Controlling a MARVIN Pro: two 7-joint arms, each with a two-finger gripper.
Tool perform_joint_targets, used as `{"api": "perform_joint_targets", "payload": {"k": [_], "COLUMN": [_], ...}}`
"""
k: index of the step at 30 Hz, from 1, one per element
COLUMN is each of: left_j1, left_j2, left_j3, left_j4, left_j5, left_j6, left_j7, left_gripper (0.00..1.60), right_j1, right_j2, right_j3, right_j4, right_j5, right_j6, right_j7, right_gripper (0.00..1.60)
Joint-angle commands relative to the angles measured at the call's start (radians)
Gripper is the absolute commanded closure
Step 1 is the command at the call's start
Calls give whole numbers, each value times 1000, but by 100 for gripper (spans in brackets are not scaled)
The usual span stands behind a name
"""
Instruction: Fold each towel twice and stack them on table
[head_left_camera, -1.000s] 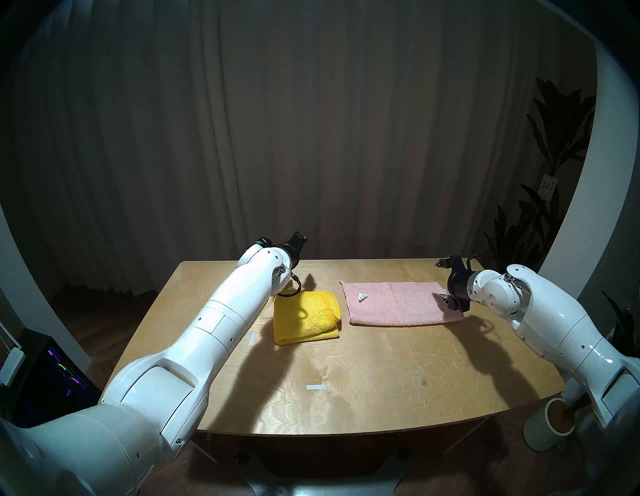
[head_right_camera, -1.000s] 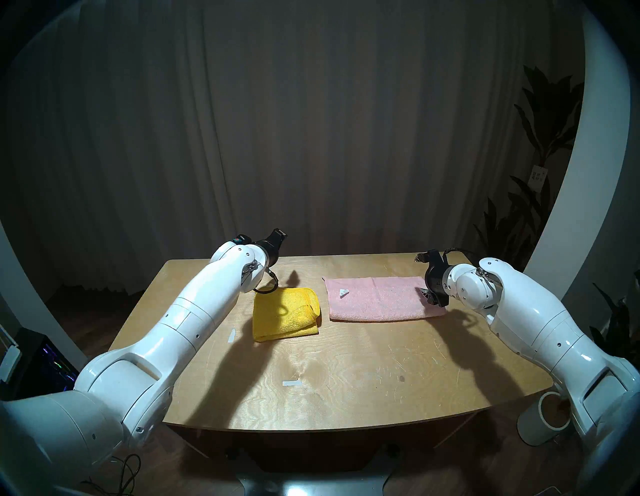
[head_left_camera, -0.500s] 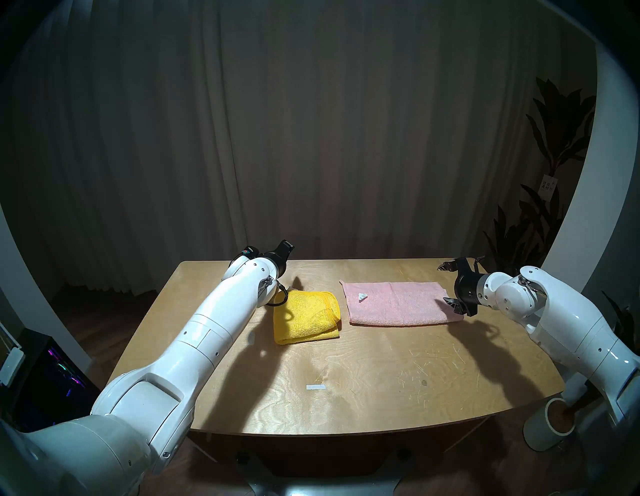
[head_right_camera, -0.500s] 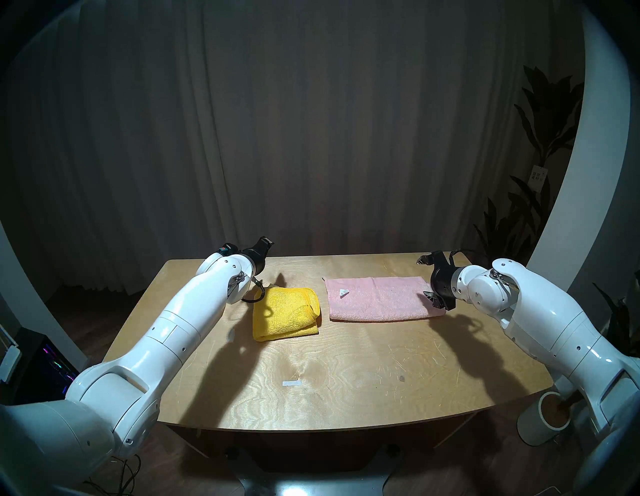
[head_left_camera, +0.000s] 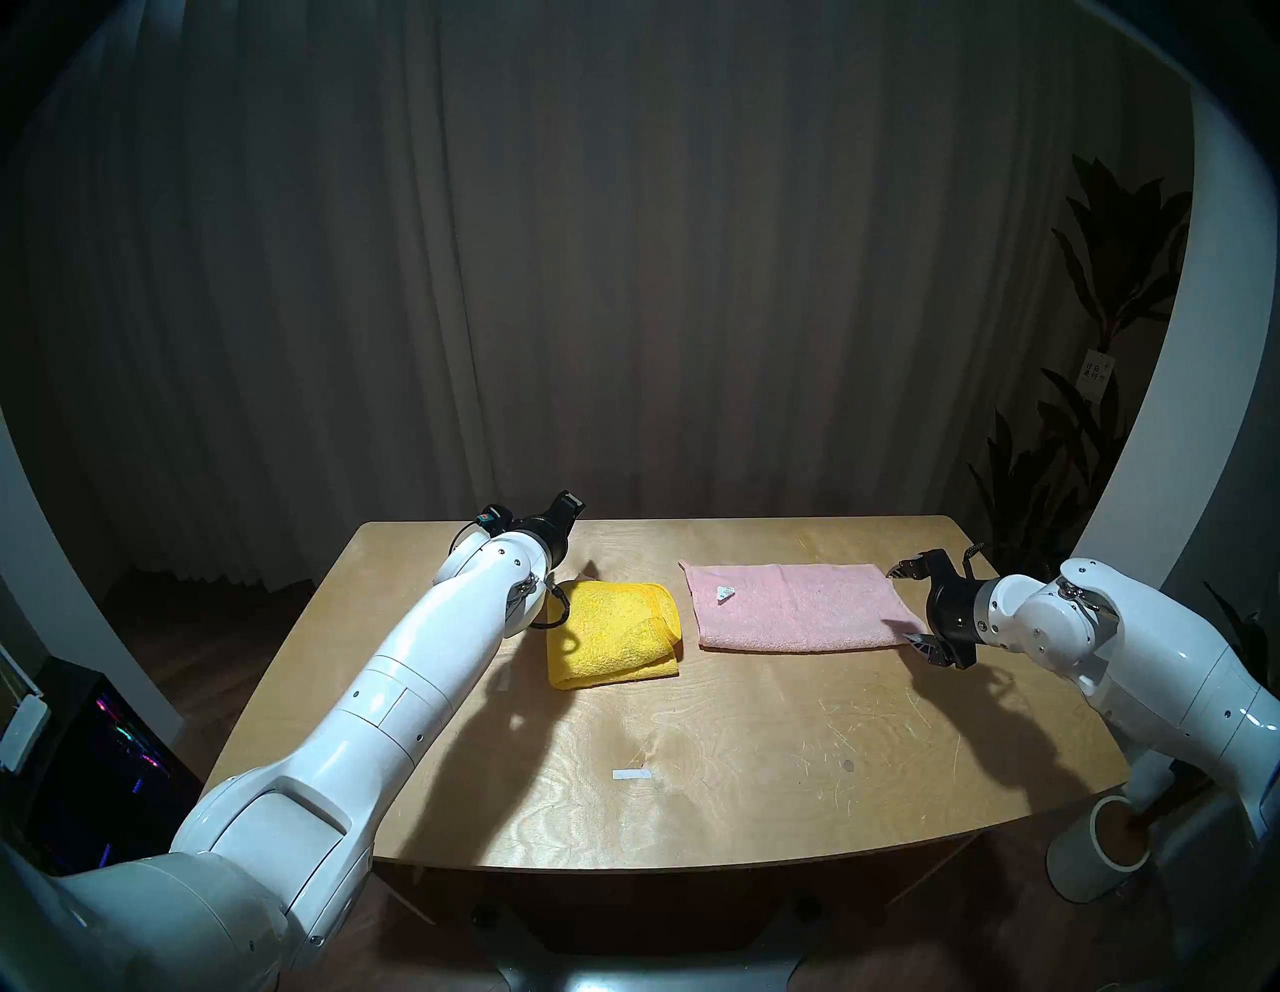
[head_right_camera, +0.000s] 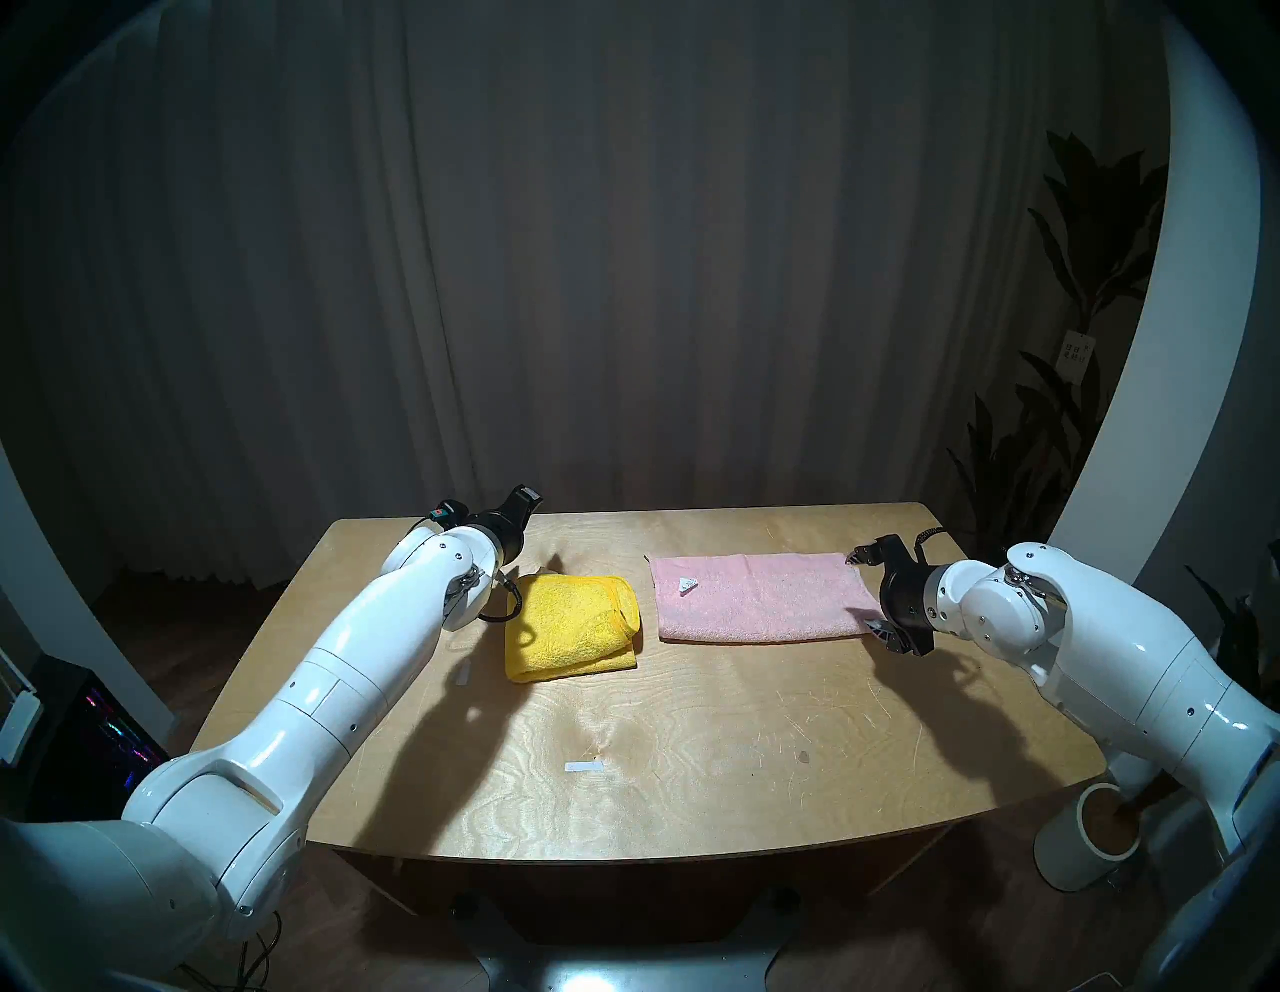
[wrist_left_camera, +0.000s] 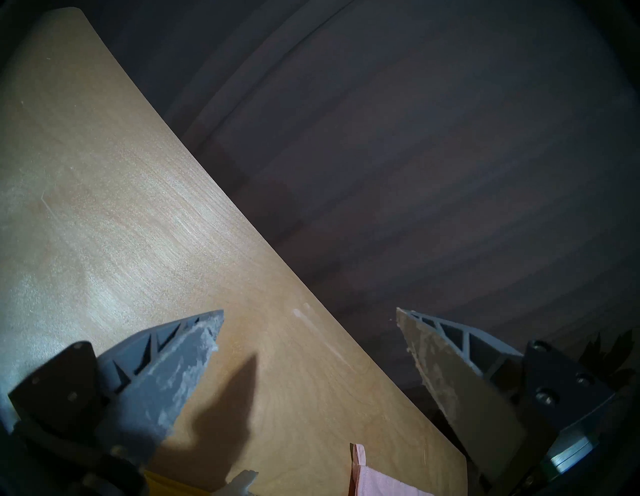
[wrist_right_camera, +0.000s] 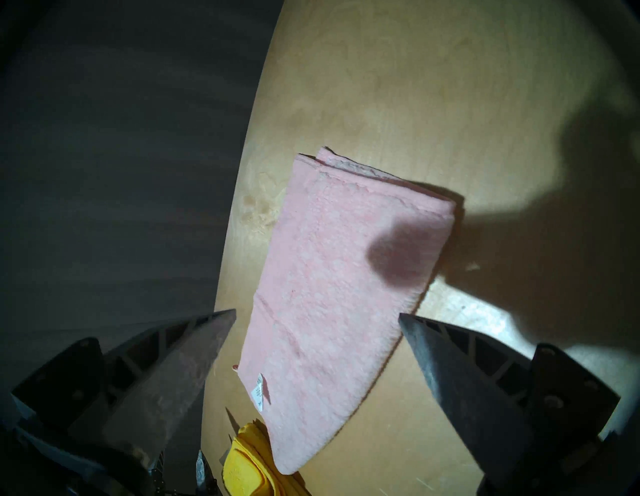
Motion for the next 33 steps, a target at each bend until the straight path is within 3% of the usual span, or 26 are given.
{"api": "perform_joint_targets", "payload": {"k": [1,11,16,33], "left_j1": [8,76,105,212], "left_j2": [11,34,45,92], "left_j3": [-10,-11,-12,-25], "left_j4": [-82,-188,-220,-364], "left_j5": [0,4,5,16], "left_j6": [-14,-27,-33,-69], "left_j7": [-36,-74,-82,-128], "left_gripper": [0,0,0,0], "right_j1": [-55,-124,-154,-261], "right_j2": [71,138,214,279], "right_j3": [9,10,25,15], "right_j4": [-57,-133,-95,-69], "right_j5": [24,40,33,44], "right_j6": [3,-26,-76,-237], "right_j7": [13,43,57,145], "right_gripper": [0,0,0,0]}}
